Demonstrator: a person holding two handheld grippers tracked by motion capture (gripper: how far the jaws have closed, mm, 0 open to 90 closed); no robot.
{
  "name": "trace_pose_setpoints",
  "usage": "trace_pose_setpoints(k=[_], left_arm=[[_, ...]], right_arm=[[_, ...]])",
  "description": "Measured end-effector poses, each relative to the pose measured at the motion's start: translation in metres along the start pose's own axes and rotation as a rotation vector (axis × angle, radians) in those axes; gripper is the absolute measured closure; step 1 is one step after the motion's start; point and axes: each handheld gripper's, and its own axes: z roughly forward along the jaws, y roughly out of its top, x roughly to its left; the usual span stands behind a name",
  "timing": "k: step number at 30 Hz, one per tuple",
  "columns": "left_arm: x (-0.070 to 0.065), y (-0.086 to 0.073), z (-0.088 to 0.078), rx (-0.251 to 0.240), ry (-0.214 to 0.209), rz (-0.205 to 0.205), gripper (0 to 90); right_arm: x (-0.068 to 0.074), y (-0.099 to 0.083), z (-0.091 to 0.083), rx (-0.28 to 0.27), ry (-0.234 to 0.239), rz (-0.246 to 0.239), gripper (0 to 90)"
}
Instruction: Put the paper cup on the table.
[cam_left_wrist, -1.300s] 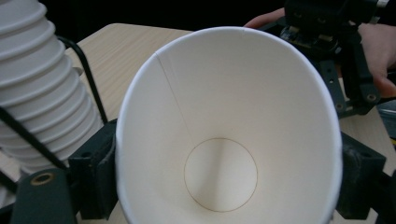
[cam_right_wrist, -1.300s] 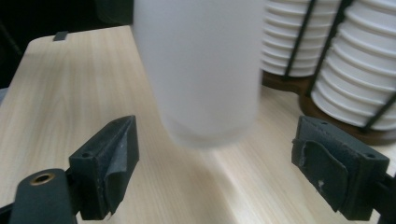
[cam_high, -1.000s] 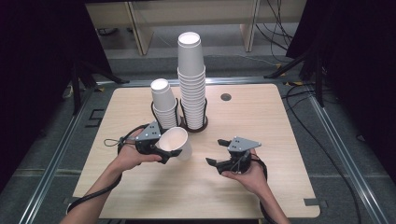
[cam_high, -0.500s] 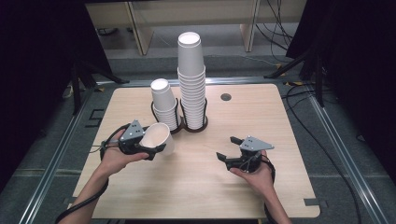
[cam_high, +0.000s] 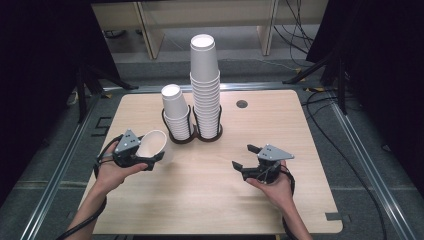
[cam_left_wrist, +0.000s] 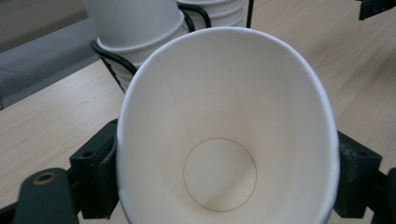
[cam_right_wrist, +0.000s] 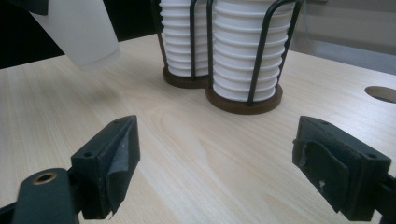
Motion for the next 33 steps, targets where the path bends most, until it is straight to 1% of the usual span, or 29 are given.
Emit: trace_pose_setpoints(k=[1, 2, 3, 4, 5, 6, 7, 8, 9, 10, 11, 13, 14, 16, 17, 18, 19, 20, 21, 22, 24, 26, 27, 28, 29, 30, 31, 32, 33], left_arm=[[0.001, -0.001, -0.001, 0.004, 0.014, -0.001, 16.0], [0.002, -0.003, -0.001, -0.007, 0.017, -0.009, 16.0], [0.002, -0.003, -0.001, -0.007, 0.017, -0.009, 16.0], [0.005, -0.006, -0.003, -0.005, 0.033, -0.022, 16.0], [0.006, -0.007, -0.003, -0.001, 0.039, -0.024, 16.1], [0.008, -0.009, -0.004, 0.006, 0.050, -0.032, 16.1], [0.010, -0.011, -0.004, 0.006, 0.060, -0.035, 16.1], [0.012, -0.012, -0.004, 0.007, 0.064, -0.037, 16.1], [0.013, -0.013, -0.003, 0.007, 0.064, -0.044, 16.1], [0.014, -0.014, -0.003, 0.007, 0.071, -0.048, 16.1], [0.015, -0.014, -0.004, 0.015, 0.077, -0.049, 16.1], [0.016, -0.015, -0.003, 0.014, 0.081, -0.053, 16.1], [0.018, -0.015, -0.004, 0.017, 0.086, -0.052, 16.1], [0.020, -0.016, -0.004, 0.015, 0.096, -0.059, 16.2], [0.021, -0.016, -0.004, 0.008, 0.092, -0.068, 16.1], [0.022, -0.016, -0.004, 0.009, 0.100, -0.068, 16.1], [0.022, -0.016, -0.004, 0.009, 0.100, -0.068, 16.1], [0.023, -0.016, -0.005, 0.008, 0.117, -0.069, 16.1], [0.023, -0.016, -0.005, 0.008, 0.117, -0.069, 16.1], [0.025, -0.016, -0.006, 0.014, 0.132, -0.077, 16.2], [0.027, -0.016, -0.006, 0.012, 0.144, -0.085, 16.2], [0.027, -0.016, -0.006, 0.012, 0.151, -0.091, 16.1], [0.028, -0.017, -0.005, 0.017, 0.170, -0.095, 16.2], [0.029, -0.018, -0.005, 0.019, 0.171, -0.102, 16.2], [0.030, -0.018, -0.004, 0.020, 0.173, -0.107, 16.1], [0.032, -0.019, -0.004, 0.022, 0.184, -0.112, 16.1], [0.033, -0.019, -0.004, 0.029, 0.196, -0.113, 16.1], [0.034, -0.020, -0.003, 0.028, 0.199, -0.120, 16.1], [0.036, -0.021, -0.003, 0.033, 0.208, -0.127, 16.1]], right_arm=[[0.000, -0.001, 0.001, -0.006, 0.002, 0.005, 15.5], [-0.002, -0.001, 0.001, -0.013, -0.005, -0.012, 15.5], [-0.002, -0.001, 0.001, -0.013, -0.005, -0.012, 15.5], [-0.004, -0.001, 0.001, -0.021, -0.027, -0.018, 15.5], [-0.005, -0.001, 0.001, -0.016, -0.033, -0.008, 15.5], [-0.004, -0.002, 0.002, -0.013, -0.010, 0.025, 15.5], [-0.007, -0.002, 0.000, -0.010, -0.034, 0.008, 15.5], [-0.007, -0.002, 0.000, -0.020, -0.047, 0.024, 15.5], [-0.010, -0.002, -0.001, -0.029, -0.050, 0.009, 15.5], [-0.011, -0.002, -0.002, -0.020, -0.053, 0.022, 15.5], [-0.012, -0.003, -0.002, -0.036, -0.072, 0.012, 15.5], [-0.013, -0.003, -0.004, -0.030, -0.070, 0.030, 15.5], [-0.014, -0.003, -0.007, -0.023, -0.084, 0.026, 15.5], [-0.014, -0.005, -0.007, -0.033, -0.081, 0.031, 15.4], [-0.013, -0.005, -0.008, -0.030, -0.085, 0.051, 15.5], [-0.015, -0.005, -0.009, -0.035, -0.096, 0.023, 15.5], [-0.015, -0.005, -0.010, -0.033, -0.108, 0.025, 15.5], [-0.015, -0.005, -0.010, -0.032, -0.103, 0.031, 15.5], [-0.015, -0.006, -0.011, -0.026, -0.094, 0.049, 15.5], [-0.014, -0.006, -0.011, -0.044, -0.111, 0.057, 15.5], [-0.016, -0.005, -0.014, -0.029, -0.120, 0.049, 15.5], [-0.016, -0.006, -0.014, -0.040, -0.132, 0.055, 15.5], [-0.019, -0.006, -0.016, -0.043, -0.143, 0.029, 15.5], [-0.019, -0.006, -0.016, -0.050, -0.141, 0.039, 15.5], [-0.019, -0.006, -0.018, -0.039, -0.148, 0.048, 15.5], [-0.019, -0.006, -0.017, -0.045, -0.150, 0.058, 15.5], [-0.020, -0.007, -0.017, -0.045, -0.132, 0.061, 15.5], [-0.020, -0.007, -0.018, -0.037, -0.155, 0.054, 15.5], [-0.021, -0.007, -0.017, -0.045, -0.158, 0.049, 15.5]])
